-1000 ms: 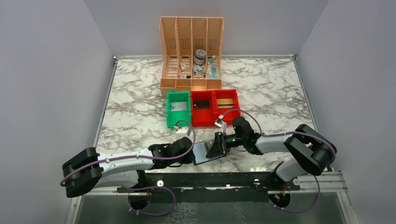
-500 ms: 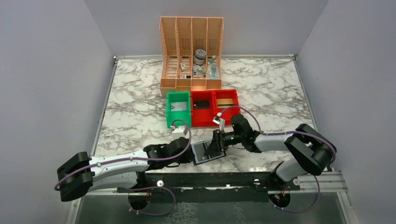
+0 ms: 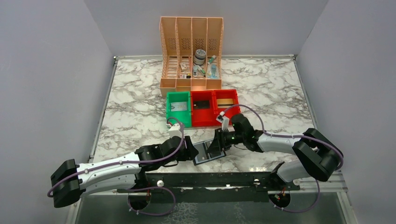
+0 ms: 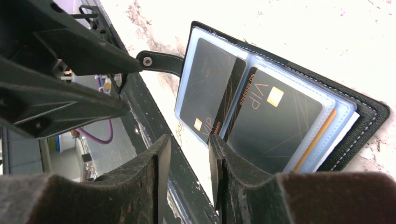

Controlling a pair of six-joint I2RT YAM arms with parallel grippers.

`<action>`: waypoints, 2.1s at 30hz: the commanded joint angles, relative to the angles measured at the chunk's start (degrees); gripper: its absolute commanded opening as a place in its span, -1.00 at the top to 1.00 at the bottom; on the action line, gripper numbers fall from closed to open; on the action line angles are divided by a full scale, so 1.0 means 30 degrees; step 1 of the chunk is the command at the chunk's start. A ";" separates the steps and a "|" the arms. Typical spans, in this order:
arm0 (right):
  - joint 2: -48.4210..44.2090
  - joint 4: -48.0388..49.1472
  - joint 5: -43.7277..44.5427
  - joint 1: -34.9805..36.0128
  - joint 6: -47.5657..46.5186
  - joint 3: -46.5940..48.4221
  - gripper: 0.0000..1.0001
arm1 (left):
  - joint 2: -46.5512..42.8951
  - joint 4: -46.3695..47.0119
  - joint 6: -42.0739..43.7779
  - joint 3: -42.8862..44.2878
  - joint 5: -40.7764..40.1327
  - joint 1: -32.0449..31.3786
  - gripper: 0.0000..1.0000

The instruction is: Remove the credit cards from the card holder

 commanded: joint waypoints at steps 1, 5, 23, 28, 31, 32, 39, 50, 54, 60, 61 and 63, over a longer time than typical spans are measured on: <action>0.0390 -0.0390 0.0646 0.0087 -0.0191 0.0379 0.28 | -0.0141 0.2499 0.0679 -0.0048 0.1098 -0.0067 -0.06; 0.1441 0.0308 -0.0043 0.0087 0.0242 0.0650 0.39 | 0.0718 0.3412 0.0801 0.0102 0.1509 -0.0068 -0.06; 0.3870 -0.0534 0.1046 0.0285 0.0071 0.1836 0.55 | 0.2898 0.3152 0.0043 -0.0447 0.0746 -0.0068 0.10; 0.4178 0.0002 0.0852 0.0321 0.0379 0.1679 0.60 | 0.3450 0.3198 -0.0029 -0.0586 0.0644 -0.0051 0.15; 0.4257 0.0643 0.0533 0.0307 0.0713 0.1455 0.65 | 0.3732 0.3431 -0.0030 -0.0702 0.0642 -0.0067 0.18; 0.4310 0.0927 0.0415 0.0305 0.0887 0.1367 0.67 | 0.3801 0.3520 -0.0065 -0.0743 0.0642 -0.0067 0.19; 0.4515 0.2028 0.0334 0.0321 0.1667 0.0983 0.70 | 0.4282 0.3966 -0.0103 -0.1037 0.0653 -0.0050 0.27; 0.3244 -0.0693 0.3052 0.0313 0.0875 0.1571 0.63 | 0.4881 0.4189 -0.0118 -0.1203 0.0299 -0.0039 0.47; 0.2917 -0.1507 0.4050 0.0321 0.0526 0.1732 0.58 | 0.5311 0.3904 -0.0102 -0.1033 0.0135 -0.0038 0.58; 0.2858 -0.2325 0.4984 0.0407 0.0219 0.1874 0.56 | 0.6339 0.3849 -0.0024 -0.0688 0.0082 -0.0038 0.68; 0.2835 -0.2388 0.5065 0.0409 0.0206 0.1885 0.56 | 0.6544 0.3880 0.0006 -0.0609 0.0150 -0.0038 0.70; 0.2880 -0.2413 0.4891 0.0409 0.0152 0.1922 0.56 | 0.6928 0.3924 0.0111 -0.0407 0.0215 -0.0038 0.73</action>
